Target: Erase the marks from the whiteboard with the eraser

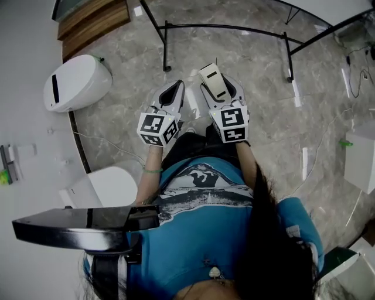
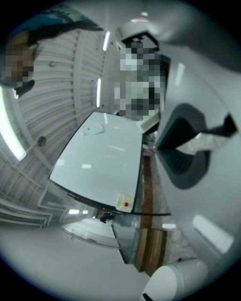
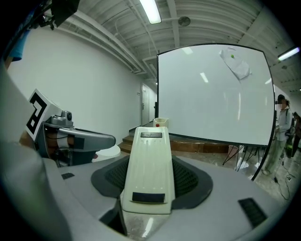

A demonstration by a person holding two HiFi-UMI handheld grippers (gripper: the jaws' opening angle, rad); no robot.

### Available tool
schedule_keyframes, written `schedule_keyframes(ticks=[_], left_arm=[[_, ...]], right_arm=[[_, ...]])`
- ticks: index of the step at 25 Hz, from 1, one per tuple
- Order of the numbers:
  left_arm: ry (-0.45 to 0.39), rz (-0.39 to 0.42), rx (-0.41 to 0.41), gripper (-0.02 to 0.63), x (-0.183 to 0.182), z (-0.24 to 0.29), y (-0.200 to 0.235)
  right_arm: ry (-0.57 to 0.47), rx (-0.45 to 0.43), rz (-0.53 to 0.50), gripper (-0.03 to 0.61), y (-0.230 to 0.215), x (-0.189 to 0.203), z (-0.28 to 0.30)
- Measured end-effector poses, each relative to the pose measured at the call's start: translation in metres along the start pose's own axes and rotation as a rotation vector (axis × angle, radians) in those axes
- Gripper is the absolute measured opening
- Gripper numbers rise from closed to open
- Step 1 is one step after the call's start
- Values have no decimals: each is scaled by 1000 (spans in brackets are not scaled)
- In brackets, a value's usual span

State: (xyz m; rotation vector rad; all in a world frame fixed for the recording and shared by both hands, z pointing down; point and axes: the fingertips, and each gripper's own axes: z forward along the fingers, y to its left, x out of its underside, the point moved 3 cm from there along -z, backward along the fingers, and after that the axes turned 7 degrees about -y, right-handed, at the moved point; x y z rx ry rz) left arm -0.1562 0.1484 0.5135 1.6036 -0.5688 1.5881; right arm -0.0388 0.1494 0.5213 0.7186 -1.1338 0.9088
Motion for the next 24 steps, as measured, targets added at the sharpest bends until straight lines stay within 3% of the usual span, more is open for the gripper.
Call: schedule_keyframes(ticks=[13, 24], left_arm=[[-29, -18, 50, 3, 1, -38, 7], [-65, -18, 61, 3, -5, -40, -1]], right_arm=[[32, 23, -28, 264, 50, 3, -12], [43, 47, -47, 264, 45, 5, -28]])
